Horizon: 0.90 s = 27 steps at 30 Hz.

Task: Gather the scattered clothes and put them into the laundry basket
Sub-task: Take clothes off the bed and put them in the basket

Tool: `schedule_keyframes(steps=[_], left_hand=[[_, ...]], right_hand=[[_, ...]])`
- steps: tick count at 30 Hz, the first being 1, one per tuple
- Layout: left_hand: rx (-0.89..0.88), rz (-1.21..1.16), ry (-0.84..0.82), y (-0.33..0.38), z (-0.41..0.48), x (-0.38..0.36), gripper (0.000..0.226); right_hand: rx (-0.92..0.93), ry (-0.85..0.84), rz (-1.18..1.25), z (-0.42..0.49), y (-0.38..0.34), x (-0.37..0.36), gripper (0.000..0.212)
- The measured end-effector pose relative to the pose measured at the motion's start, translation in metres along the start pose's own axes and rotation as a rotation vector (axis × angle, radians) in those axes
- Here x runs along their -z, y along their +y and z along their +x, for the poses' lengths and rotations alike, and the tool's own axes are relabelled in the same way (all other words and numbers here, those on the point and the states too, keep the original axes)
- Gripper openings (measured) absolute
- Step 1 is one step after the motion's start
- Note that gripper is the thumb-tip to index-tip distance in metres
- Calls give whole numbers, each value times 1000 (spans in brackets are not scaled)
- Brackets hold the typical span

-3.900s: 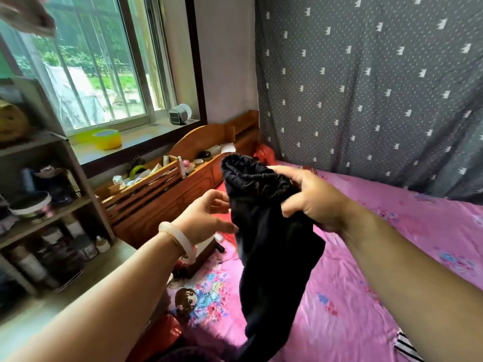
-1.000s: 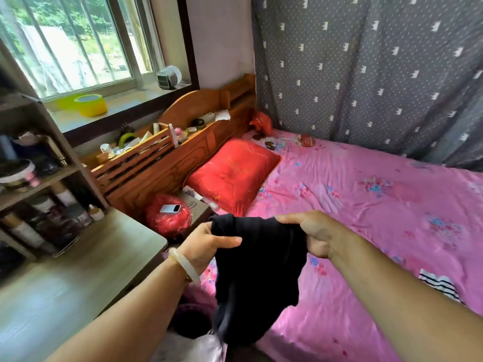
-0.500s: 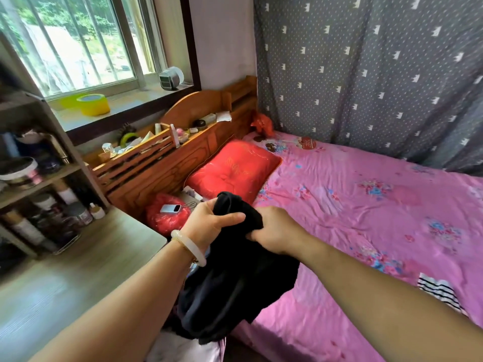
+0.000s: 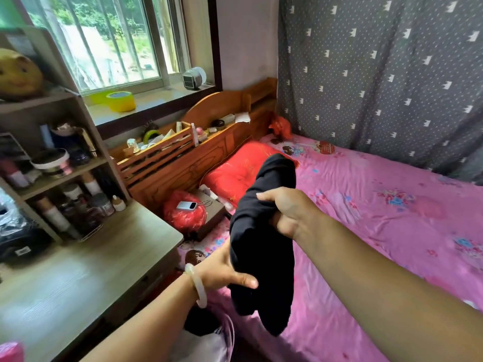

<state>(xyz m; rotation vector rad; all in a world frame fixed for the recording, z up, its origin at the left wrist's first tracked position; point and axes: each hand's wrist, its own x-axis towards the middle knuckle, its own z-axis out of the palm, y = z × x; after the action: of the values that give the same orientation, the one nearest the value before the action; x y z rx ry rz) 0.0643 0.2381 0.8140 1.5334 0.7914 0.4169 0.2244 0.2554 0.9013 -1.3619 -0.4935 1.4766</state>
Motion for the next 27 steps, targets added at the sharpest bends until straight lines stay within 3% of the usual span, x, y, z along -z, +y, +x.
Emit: schedule_keyframes(steps=[3,6,10,13,16,18,21,25,27], left_hand=[[18,80,225,-14,13,-1,76],[58,266,438,-22,25,-4,86],[108,483,725,-20,40,-6,79],[34,208,935,-9,47,4,34],[-12,-136,1076,18,47,20,11],[-9,-344,1095,29,52,28,8],[152,-302,1004,32,58,30,31],[391,-484,806,60,59,6,48],[588,-288,715,73,55,-2,50]], right_hand=[[-17,-103,112,-18,-11,-11,26],[9,-154,247,-35,-24,-18,24],[70,-197,328,-46,-42,-13,20],[92,-165,313,-42,-52,9,23],[108,-31,303,-24,-51,45,22],[99,116,297,-7,-39,68,14],[29,264,243,19,-1,91,12],[-173,240,107,34,71,88,8],[-266,200,24,30,95,83,17]])
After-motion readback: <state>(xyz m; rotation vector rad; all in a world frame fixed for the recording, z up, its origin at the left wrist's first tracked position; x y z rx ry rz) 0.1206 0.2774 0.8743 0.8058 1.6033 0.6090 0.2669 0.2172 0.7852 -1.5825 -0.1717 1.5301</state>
